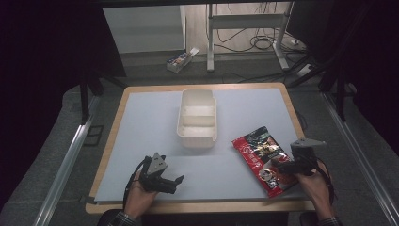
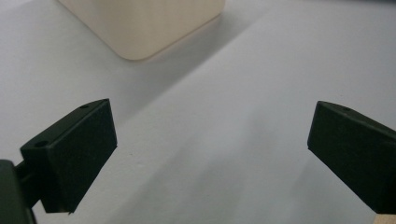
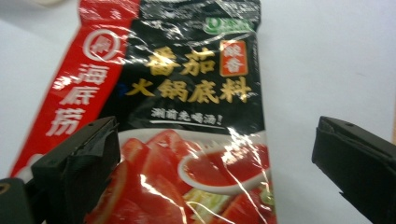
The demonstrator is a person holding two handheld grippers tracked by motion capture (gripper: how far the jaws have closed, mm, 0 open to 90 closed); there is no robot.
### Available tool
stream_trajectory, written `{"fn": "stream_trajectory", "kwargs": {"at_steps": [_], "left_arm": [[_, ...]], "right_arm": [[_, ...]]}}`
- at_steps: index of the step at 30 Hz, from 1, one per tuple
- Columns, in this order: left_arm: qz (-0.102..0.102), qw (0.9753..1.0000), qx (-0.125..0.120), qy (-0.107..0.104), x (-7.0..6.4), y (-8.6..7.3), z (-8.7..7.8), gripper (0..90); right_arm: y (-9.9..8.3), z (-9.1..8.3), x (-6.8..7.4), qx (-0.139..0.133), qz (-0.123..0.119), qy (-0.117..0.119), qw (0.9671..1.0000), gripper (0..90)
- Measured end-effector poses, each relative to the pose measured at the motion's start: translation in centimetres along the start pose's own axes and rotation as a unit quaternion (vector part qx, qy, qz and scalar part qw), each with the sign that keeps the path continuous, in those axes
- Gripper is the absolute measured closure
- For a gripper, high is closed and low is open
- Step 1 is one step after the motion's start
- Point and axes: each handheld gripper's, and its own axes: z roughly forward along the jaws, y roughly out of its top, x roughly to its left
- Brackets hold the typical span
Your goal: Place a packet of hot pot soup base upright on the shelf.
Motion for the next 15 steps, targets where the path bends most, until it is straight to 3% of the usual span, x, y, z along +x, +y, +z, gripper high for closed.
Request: {"fn": "stream_trajectory", "kwargs": {"at_steps": [8,15], "left_arm": [[0.006,1.0,0.006,-0.006,-0.2,0.0,0.3,1.2],[0.012,0.9999,0.006,-0.008,-0.3,0.0,0.4,1.2]], "right_arm": [[0.1,0.3,-0.5,0.008,0.023,-0.019,0.9995,1.0],[0.2,-0.8,-1.3,0.008,0.037,-0.041,0.9984,20.2]]}}
